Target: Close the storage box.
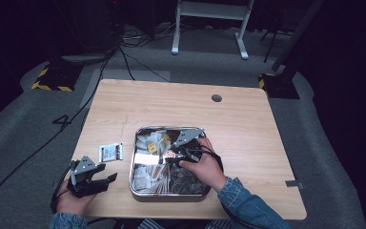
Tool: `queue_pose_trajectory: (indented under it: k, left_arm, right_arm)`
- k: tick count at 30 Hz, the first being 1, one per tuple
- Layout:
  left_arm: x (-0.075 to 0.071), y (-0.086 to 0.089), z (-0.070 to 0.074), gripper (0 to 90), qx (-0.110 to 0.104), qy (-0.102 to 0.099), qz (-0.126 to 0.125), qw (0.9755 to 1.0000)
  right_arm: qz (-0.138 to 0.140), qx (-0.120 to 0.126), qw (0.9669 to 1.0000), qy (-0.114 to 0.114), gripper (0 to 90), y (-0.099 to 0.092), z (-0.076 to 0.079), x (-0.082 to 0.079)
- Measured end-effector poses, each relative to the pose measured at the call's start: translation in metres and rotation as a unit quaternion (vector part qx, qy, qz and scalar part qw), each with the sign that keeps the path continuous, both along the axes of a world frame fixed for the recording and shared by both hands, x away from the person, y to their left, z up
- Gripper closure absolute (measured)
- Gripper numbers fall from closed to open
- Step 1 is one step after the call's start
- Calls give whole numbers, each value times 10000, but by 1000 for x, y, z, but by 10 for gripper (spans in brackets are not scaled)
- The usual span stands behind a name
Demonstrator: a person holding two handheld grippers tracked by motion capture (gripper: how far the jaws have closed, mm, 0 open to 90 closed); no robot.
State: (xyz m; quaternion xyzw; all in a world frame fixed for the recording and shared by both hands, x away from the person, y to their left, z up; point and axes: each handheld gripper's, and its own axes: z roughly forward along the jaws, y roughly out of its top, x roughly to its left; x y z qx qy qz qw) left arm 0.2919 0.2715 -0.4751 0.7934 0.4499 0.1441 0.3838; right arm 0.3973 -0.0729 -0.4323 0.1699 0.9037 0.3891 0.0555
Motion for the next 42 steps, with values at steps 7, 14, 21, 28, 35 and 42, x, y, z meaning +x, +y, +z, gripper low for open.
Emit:
queue_pose_trajectory:
  k: [7, 14, 21, 28, 35, 42]
  left_arm:
    - [0, 0, 0, 384, 4, -8, -2, 10000]
    - [-1, 1, 1, 384, 22, -15, -40, 10000]
    - [-1, 0, 1, 384, 13, -28, -32, 10000]
    - [-1, -1, 1, 384, 5, -19, -37, 10000]
    - [-1, -1, 1, 384, 7, -42, -35, 10000]
    - [0, -1, 1, 384, 5, -40, -26, 10000]
  right_arm:
    - [-7, 18, 10000, 15, 582, 0, -1, 0]
    - [-26, -10, 10000, 41, 581, -3, -3, 1]
    - [-37, -8, 10000, 4, 582, -2, -4, 0]
    - [-49, -48, 10000, 2, 581, -1, -4, -3]
    - [-68, 29, 10000, 41, 578, -2, -5, -3]
    - [-107, 214, 9997, 1, 493, -5, 2, -2]
